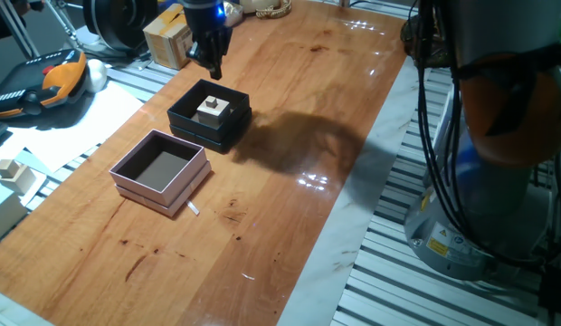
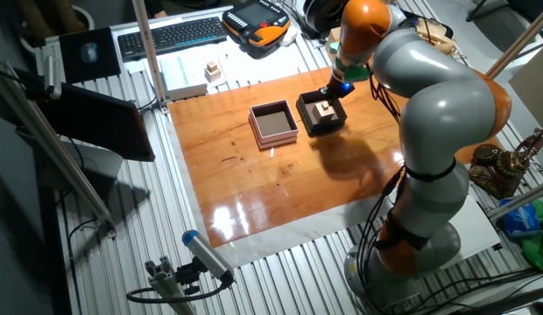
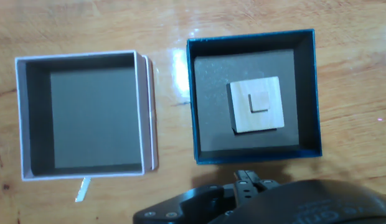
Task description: Move an object from one box to another
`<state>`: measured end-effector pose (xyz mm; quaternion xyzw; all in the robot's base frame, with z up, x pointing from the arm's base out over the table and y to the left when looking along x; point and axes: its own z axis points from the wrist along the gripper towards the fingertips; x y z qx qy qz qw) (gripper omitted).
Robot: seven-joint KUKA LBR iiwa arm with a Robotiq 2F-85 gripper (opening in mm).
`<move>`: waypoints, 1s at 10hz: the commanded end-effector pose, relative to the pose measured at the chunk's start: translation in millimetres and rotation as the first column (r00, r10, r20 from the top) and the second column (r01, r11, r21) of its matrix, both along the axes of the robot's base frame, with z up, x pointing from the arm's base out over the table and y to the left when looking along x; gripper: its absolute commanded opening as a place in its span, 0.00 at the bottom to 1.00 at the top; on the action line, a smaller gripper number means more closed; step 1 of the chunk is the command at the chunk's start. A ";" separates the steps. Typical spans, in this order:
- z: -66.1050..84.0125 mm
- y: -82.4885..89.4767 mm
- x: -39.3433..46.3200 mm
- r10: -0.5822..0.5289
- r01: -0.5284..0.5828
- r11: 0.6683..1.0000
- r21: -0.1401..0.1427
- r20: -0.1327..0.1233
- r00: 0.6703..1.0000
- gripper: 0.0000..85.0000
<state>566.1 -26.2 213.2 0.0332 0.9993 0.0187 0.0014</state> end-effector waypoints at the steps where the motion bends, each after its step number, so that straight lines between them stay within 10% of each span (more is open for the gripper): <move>1: -0.1 -0.5 2.3 0.009 -0.009 1.000 -0.003 -0.005 1.000 0.00; 10: -25.0 -7.5 13.8 0.056 -0.056 0.998 -0.028 0.017 0.998 0.00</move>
